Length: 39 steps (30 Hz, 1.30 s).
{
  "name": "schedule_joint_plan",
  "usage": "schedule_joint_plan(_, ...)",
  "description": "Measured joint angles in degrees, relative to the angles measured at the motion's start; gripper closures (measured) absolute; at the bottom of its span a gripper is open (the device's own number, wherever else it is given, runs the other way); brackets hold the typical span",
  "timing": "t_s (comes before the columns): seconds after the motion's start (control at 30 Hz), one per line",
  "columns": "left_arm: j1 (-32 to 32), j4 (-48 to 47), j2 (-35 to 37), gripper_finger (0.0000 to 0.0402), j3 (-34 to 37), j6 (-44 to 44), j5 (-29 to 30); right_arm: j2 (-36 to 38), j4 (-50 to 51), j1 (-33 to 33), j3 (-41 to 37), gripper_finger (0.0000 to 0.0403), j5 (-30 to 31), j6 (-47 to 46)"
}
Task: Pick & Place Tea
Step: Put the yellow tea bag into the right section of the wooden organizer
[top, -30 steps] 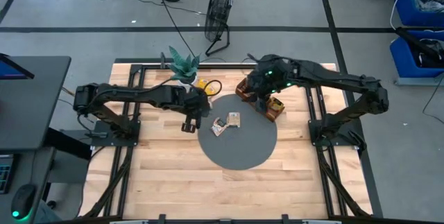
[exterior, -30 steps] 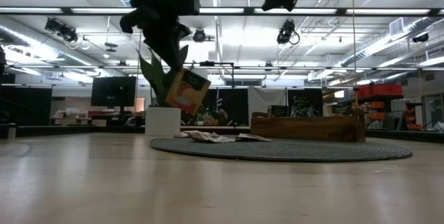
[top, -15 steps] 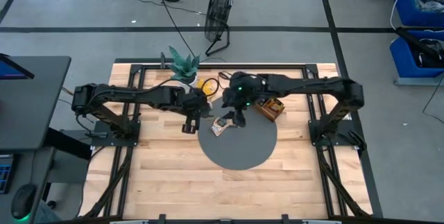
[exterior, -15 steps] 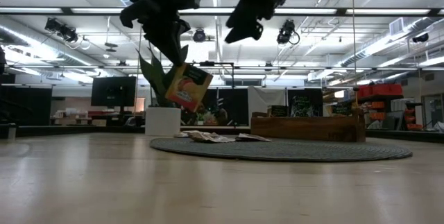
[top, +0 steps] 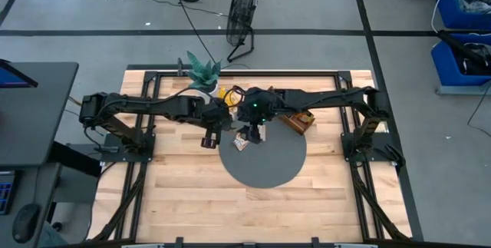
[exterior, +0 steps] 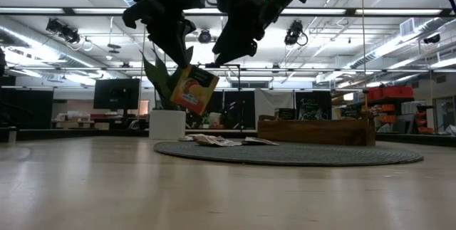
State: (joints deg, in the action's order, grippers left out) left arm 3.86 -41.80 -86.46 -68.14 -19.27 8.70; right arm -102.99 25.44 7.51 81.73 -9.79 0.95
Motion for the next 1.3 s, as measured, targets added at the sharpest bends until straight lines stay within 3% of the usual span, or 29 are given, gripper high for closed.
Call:
schedule_joint_plan(1.03, 0.0, 1.6, 1.5, 0.0401, 0.0, 0.7, 0.7, -3.6, -5.8, -0.2, 0.0, 0.0184, 1.8, -1.6)
schedule_joint_plan(1.3, 0.0, 1.7, 1.5, 0.0401, 0.0, 0.7, 0.7, -3.6, -4.8, -0.2, 0.0, 0.0237, 1.8, -1.6)
